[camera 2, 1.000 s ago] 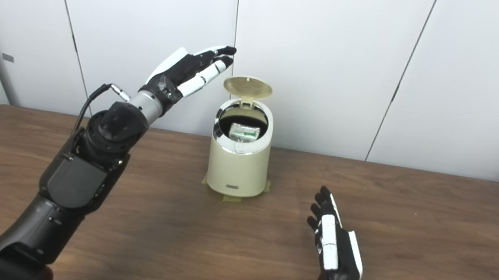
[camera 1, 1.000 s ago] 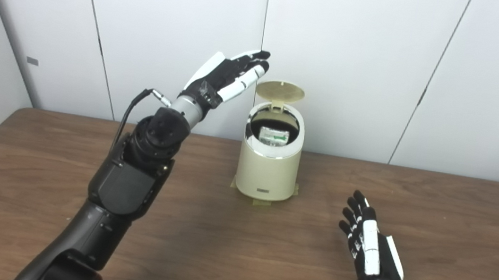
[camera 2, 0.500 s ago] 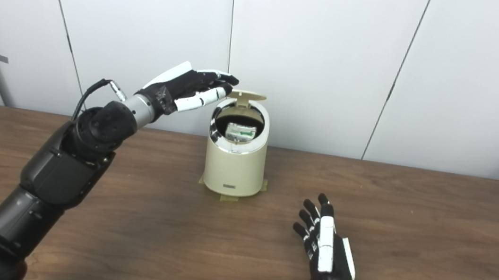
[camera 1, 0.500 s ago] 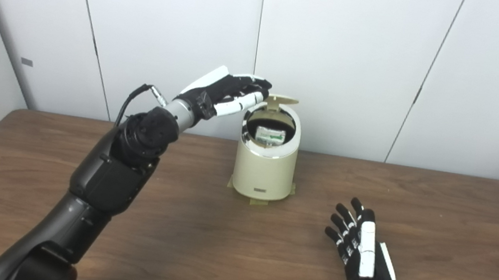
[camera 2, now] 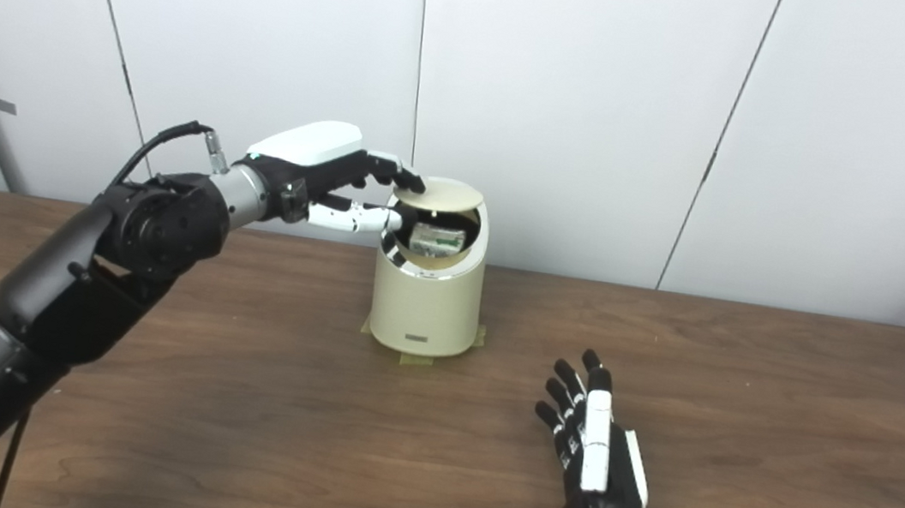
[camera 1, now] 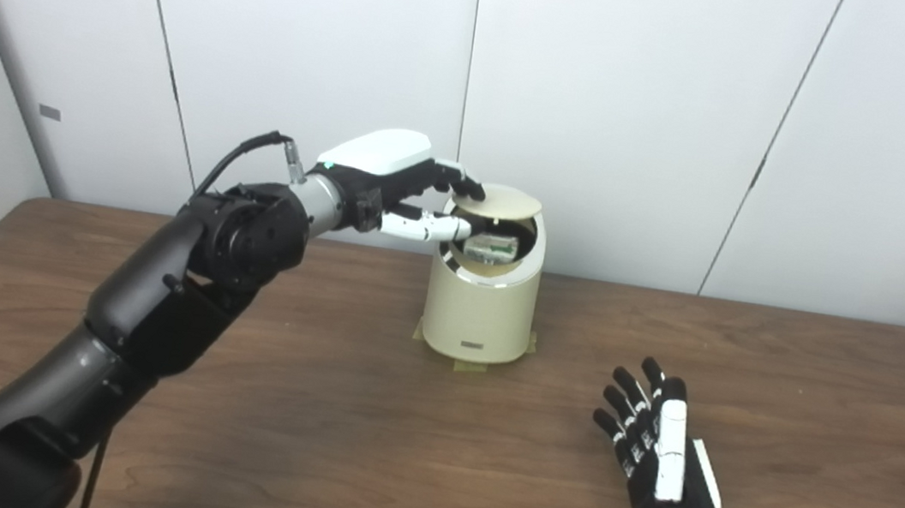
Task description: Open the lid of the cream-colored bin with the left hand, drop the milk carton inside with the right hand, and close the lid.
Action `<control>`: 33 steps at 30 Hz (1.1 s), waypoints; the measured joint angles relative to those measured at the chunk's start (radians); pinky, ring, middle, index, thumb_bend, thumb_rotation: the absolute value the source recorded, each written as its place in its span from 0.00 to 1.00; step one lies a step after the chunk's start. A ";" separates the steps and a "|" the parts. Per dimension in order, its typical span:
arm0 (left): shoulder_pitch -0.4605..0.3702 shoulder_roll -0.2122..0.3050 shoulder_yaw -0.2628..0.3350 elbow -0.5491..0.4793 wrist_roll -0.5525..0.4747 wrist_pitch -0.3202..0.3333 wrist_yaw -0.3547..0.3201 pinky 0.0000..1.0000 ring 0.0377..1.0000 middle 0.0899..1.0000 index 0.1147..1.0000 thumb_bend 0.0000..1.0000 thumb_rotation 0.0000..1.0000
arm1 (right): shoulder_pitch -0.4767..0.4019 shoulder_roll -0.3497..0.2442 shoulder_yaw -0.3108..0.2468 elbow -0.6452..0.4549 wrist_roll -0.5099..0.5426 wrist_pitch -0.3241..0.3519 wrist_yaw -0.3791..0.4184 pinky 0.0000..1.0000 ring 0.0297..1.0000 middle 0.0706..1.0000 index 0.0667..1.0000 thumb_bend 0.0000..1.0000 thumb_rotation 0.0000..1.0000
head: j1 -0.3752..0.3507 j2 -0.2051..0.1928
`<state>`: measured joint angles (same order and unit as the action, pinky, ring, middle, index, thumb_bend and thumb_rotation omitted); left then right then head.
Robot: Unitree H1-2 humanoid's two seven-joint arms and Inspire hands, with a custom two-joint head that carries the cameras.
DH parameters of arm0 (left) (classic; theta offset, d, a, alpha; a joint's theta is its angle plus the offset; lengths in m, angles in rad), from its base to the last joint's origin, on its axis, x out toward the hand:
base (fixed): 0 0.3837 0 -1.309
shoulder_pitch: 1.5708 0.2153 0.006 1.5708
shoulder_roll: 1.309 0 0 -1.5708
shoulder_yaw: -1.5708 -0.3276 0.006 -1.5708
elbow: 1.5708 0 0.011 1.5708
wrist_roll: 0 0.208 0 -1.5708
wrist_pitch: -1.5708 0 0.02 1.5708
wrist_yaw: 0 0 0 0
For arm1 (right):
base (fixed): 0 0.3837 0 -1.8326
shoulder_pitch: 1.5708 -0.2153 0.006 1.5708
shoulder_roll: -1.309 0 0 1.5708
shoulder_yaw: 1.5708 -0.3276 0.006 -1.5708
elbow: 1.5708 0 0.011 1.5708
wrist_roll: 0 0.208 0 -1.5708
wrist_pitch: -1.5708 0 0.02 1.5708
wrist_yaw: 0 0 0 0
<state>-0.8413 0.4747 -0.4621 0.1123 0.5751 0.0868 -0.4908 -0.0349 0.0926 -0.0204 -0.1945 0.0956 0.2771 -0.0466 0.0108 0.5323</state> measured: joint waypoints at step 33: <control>0.009 -0.020 -0.121 -0.027 0.447 -0.272 -0.011 0.97 0.89 0.82 0.80 0.55 0.95 | -0.003 -0.002 0.017 -0.040 -0.017 0.014 -0.010 0.78 0.90 0.90 1.00 0.58 1.00 | -0.026 0.031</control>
<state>-0.8327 0.4546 -0.5832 0.0857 1.0221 -0.1854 -0.5020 -0.0377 0.0903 -0.0038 -0.2349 0.0790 0.2907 -0.0563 -0.0153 0.5630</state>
